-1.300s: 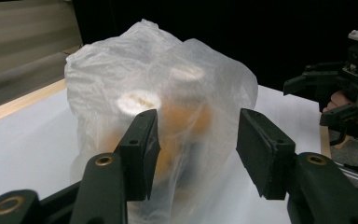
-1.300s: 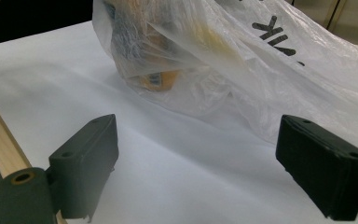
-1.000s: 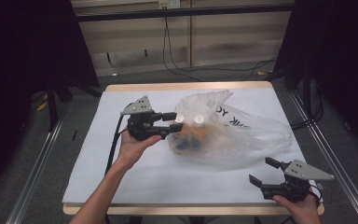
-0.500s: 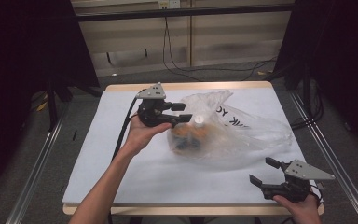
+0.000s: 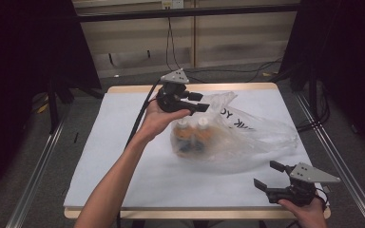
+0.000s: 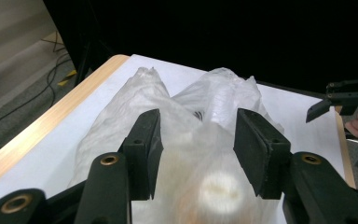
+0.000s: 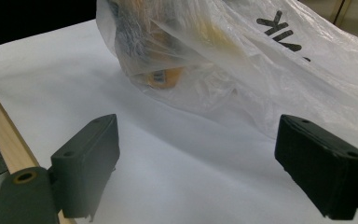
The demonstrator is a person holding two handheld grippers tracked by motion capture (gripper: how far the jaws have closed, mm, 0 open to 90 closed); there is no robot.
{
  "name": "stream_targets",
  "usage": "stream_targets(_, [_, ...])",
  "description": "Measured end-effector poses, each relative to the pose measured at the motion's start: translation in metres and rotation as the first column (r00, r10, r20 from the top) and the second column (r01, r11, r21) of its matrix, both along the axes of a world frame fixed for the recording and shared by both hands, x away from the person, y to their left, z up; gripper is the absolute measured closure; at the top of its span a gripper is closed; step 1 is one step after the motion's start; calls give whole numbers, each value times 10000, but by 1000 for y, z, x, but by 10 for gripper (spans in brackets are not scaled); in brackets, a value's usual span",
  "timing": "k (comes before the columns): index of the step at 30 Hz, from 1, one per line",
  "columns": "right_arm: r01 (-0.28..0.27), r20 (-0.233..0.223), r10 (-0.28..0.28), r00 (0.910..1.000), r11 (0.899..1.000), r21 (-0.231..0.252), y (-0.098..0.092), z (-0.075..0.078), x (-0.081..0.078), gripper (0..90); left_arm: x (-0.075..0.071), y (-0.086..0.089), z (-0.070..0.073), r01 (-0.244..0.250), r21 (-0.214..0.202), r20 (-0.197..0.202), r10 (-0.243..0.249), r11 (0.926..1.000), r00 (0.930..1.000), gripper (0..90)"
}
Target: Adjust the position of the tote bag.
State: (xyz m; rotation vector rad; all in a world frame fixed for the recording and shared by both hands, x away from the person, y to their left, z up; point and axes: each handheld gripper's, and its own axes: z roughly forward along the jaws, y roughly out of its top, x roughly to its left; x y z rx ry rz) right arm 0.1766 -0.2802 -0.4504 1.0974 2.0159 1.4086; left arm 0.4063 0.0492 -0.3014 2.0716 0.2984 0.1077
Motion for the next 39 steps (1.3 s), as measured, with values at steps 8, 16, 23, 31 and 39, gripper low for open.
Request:
stream_targets(8, [-63,-15,63,10000,10000,-73,2,0,0,135,12,-31,4,124,583,-191,-113,9982,9998,462])
stream_targets(16, [-154,-35,154,9999,9999,-60,3,-1,0,134,29,-47,-12,-6,1242,-504,69,9923,9987,443])
stream_targets(23, [-151,-113,149,9998,9997,-169,4,-2,1,134,45,-54,-18,-449,1590,-647,558,9863,9963,412])
stream_targets(31, [-235,-163,231,9996,9993,-299,4,-2,1,134,49,-65,-27,-427,2242,-759,611,9736,9952,342])
stream_targets(39, [-271,-244,265,9994,9993,-246,5,-2,1,133,51,-71,-30,-215,2600,-949,477,9654,9943,401])
